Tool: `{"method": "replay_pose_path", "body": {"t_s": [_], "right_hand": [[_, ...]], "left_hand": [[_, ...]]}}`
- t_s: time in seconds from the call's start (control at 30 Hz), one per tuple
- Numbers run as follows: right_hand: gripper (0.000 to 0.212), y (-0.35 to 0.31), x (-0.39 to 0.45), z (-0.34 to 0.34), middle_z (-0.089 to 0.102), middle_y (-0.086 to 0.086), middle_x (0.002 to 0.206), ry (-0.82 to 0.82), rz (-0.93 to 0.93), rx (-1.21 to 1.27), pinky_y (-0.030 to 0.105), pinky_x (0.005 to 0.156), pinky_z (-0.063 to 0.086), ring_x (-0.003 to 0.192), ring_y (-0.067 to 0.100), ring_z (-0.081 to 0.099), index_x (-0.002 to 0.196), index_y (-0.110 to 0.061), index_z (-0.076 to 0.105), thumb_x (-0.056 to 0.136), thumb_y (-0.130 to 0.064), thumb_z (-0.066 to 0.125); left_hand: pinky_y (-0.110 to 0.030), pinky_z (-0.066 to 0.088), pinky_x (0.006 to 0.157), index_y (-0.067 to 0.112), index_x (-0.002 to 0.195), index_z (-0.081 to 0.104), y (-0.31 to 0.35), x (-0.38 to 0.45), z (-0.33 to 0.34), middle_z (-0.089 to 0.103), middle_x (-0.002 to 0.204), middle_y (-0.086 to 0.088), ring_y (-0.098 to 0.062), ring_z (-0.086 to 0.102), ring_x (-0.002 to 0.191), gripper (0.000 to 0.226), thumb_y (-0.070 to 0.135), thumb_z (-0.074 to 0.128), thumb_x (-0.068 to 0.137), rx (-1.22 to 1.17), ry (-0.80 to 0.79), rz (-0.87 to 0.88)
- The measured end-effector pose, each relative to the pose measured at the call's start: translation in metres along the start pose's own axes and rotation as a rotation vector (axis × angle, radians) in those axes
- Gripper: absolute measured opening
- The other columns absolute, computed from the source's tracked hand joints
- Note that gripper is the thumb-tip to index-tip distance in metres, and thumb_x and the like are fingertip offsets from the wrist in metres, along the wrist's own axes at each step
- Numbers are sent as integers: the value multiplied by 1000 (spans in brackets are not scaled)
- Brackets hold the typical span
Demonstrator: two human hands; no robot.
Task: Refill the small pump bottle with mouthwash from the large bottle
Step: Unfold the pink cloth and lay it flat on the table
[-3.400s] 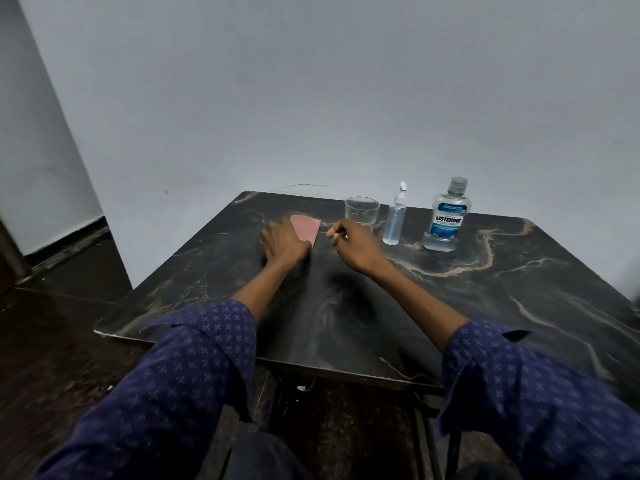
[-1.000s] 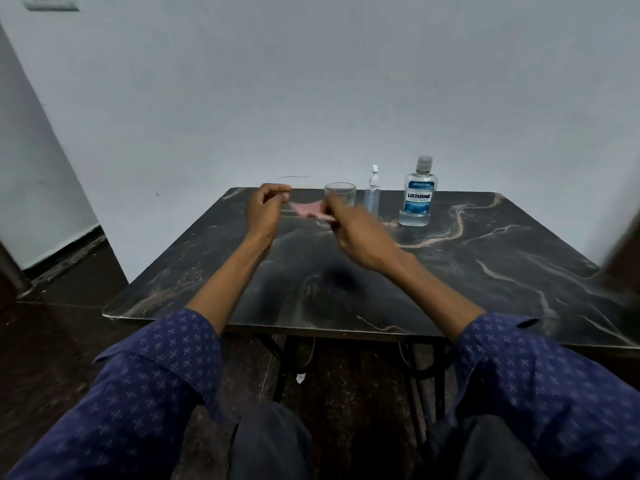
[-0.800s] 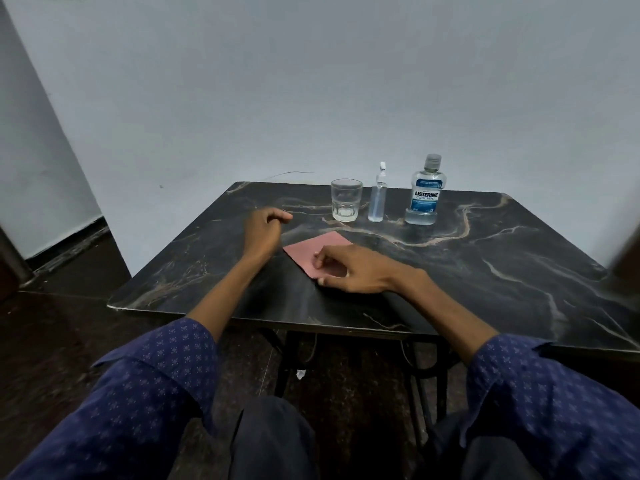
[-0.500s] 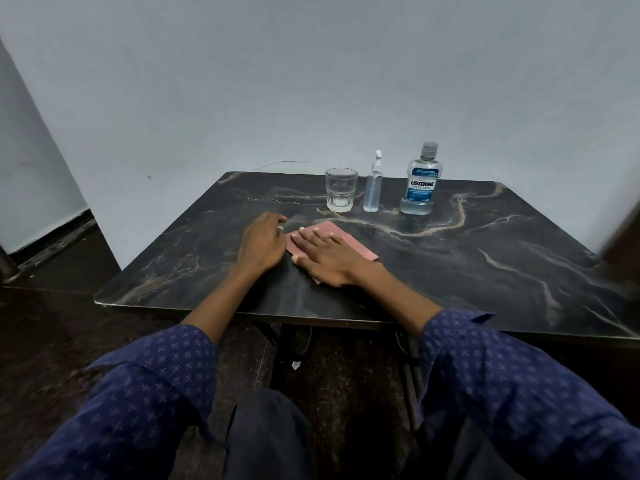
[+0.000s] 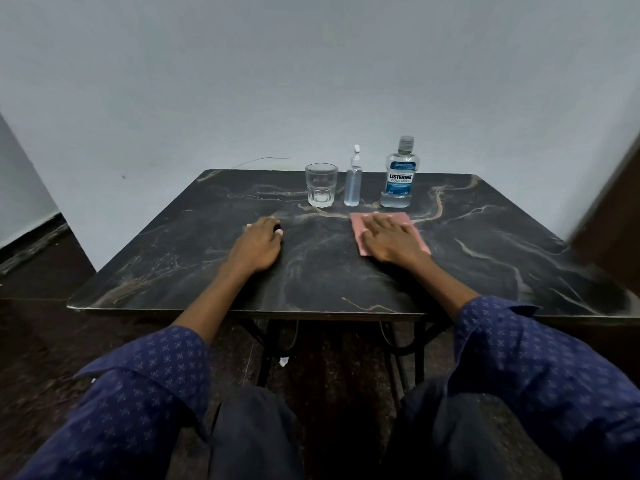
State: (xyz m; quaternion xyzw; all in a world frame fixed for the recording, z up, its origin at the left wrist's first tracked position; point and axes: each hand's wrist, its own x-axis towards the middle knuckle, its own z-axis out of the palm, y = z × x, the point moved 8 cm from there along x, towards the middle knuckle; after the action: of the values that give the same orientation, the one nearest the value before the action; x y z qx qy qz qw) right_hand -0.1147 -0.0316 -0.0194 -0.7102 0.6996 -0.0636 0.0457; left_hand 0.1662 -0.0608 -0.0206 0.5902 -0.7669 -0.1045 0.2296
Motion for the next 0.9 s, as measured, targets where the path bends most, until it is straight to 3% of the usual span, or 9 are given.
{"method": "replay_pose_path", "body": {"t_s": [0.13,0.27,0.4,0.57,0.7,0.8,0.9], "right_hand": [[69,56,-20,-7,1,15,177,23,323,74,60,131,2,164,36,2,168,-8,8,110,-45,20],[71,46,-21,-5,-7,18,176,-6,375,120,56,132,-2,163,38,-6,168,-4,0,111,-41,20],[71,-34,-6,17,-6,17,176,-47,220,108,55,132,-1,163,40,-6,168,-7,-1,109,-41,20],[67,-165,6,37,2,11,177,-93,-145,55,55,132,2,164,37,2,170,-17,6,111,-45,17],[64,-189,-11,44,7,6,178,-100,-285,45,53,131,4,164,31,5,170,-24,8,111,-47,18],[64,-164,-23,38,5,3,178,-120,-255,65,52,131,2,165,28,3,170,-27,6,111,-49,18],[62,-116,-35,27,3,1,178,-135,-179,68,52,130,0,165,27,1,169,-33,8,111,-50,18]], "left_hand": [[-53,29,124,5,140,58,2,1,1,54,153,-16,-37,52,139,38,24,37,114,2,13,2],[-52,29,123,4,136,60,1,3,0,57,149,-19,-38,53,136,38,23,36,114,-15,34,-11],[-52,26,124,1,130,62,1,2,-2,59,144,-20,-38,53,136,39,23,34,115,-64,37,-30],[-45,42,104,-4,109,66,0,-1,-14,66,125,-29,-41,60,119,48,27,32,116,-268,137,-75],[-44,42,100,9,91,60,3,-5,-16,66,108,-17,-38,60,113,40,30,36,116,-352,159,-54],[-49,40,114,9,121,66,14,-6,-11,67,128,-12,-33,58,126,41,36,37,115,-229,81,30],[-50,25,127,11,135,61,24,-9,-4,62,144,-12,-31,49,144,46,41,32,115,-62,13,99]]}}
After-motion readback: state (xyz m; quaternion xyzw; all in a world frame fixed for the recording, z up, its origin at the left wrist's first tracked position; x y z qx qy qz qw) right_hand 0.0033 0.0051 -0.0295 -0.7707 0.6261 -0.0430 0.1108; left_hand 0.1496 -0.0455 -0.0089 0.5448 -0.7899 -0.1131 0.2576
